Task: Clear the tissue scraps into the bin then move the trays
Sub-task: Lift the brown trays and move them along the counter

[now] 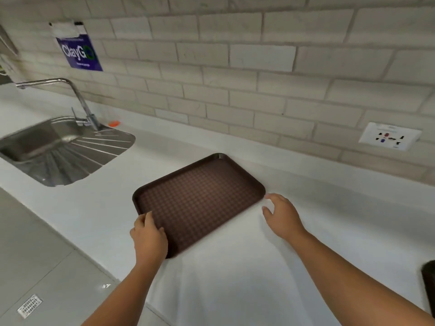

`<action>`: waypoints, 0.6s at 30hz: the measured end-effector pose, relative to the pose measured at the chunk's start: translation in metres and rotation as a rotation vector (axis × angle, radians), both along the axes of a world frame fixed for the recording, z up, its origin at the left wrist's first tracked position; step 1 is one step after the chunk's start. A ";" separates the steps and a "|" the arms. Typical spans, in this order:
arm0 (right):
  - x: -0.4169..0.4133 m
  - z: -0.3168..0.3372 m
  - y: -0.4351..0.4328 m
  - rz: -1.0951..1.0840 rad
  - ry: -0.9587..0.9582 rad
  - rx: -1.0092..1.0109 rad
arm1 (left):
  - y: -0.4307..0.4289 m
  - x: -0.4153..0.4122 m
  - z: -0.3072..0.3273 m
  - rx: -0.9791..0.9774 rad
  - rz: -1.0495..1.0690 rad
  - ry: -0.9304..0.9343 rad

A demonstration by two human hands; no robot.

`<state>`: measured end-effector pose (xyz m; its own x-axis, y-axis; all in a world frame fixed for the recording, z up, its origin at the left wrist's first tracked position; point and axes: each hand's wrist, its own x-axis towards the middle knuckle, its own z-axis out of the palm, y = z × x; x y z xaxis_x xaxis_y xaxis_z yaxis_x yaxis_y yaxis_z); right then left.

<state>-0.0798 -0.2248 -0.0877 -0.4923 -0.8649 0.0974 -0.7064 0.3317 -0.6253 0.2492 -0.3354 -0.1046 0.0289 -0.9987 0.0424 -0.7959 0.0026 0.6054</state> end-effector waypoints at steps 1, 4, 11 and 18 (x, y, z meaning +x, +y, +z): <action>-0.001 -0.001 -0.013 -0.003 -0.006 0.012 | -0.006 0.004 0.000 0.015 0.015 0.016; -0.001 -0.008 -0.048 -0.030 -0.003 0.085 | -0.022 0.011 -0.004 0.029 0.040 0.058; -0.008 -0.020 -0.100 -0.193 -0.080 0.172 | -0.038 0.017 -0.012 0.119 0.059 0.102; -0.008 -0.018 -0.113 -0.289 -0.001 0.288 | -0.057 0.018 -0.008 0.190 0.162 0.048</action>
